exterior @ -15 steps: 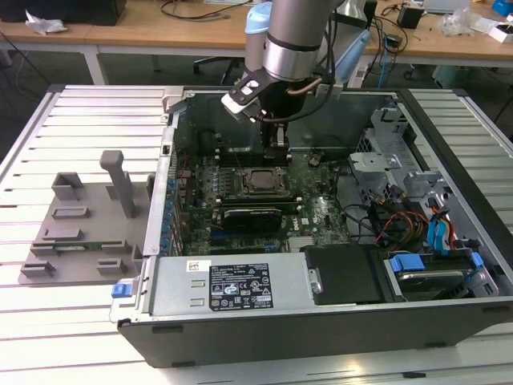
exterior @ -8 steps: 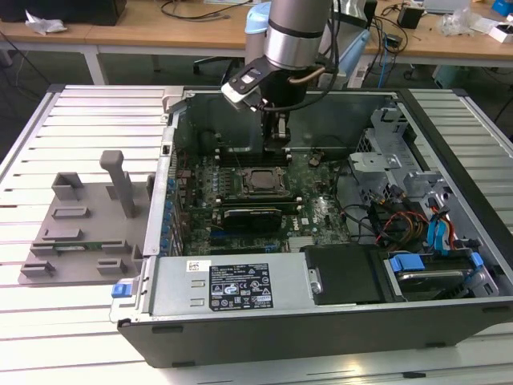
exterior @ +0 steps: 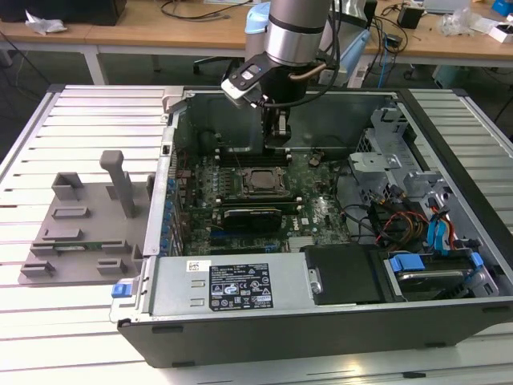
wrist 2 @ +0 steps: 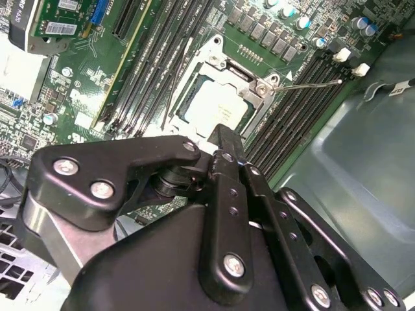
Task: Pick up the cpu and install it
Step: 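Close the cpu cover, then install the first cpu locking lever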
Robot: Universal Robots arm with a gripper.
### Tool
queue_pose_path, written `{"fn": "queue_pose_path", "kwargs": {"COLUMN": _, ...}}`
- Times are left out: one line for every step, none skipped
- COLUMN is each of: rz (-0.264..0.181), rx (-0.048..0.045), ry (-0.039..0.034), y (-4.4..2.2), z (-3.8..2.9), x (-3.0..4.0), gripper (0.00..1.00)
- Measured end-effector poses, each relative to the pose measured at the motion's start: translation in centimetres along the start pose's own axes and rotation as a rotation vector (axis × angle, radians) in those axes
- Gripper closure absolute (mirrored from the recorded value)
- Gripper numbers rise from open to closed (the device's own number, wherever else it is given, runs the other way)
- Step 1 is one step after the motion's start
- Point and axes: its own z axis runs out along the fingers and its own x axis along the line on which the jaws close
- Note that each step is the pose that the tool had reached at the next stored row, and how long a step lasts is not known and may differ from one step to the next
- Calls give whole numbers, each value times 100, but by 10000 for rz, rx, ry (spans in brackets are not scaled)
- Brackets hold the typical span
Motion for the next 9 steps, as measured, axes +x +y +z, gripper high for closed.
{"fn": "queue_pose_path", "kwargs": {"rz": 0, "rx": 0, "ry": 0, "y": 0, "z": 0, "x": 0, "gripper": 89}}
{"fn": "queue_pose_path", "kwargs": {"rz": 1, "rx": 1, "ry": 0, "y": 0, "z": 0, "x": 0, "gripper": 89}}
{"fn": "queue_pose_path", "kwargs": {"rz": 0, "rx": 0, "ry": 1, "y": 0, "z": 0, "x": 0, "gripper": 89}}
{"fn": "queue_pose_path", "kwargs": {"rz": 1, "rx": 1, "ry": 1, "y": 0, "z": 0, "x": 0, "gripper": 89}}
{"fn": "queue_pose_path", "kwargs": {"rz": 0, "rx": 0, "ry": 1, "y": 0, "z": 0, "x": 0, "gripper": 89}}
{"fn": "queue_pose_path", "kwargs": {"rz": 0, "rx": 0, "ry": 2, "y": 0, "z": 0, "x": 0, "gripper": 89}}
{"fn": "queue_pose_path", "kwargs": {"rz": 0, "rx": 0, "ry": 2, "y": 0, "z": 0, "x": 0, "gripper": 89}}
{"fn": "queue_pose_path", "kwargs": {"rz": 0, "rx": 1, "ry": 3, "y": 0, "z": 0, "x": 0, "gripper": 89}}
{"fn": "queue_pose_path", "kwargs": {"rz": -17, "rx": -1, "ry": 2, "y": 0, "z": 0, "x": 0, "gripper": 89}}
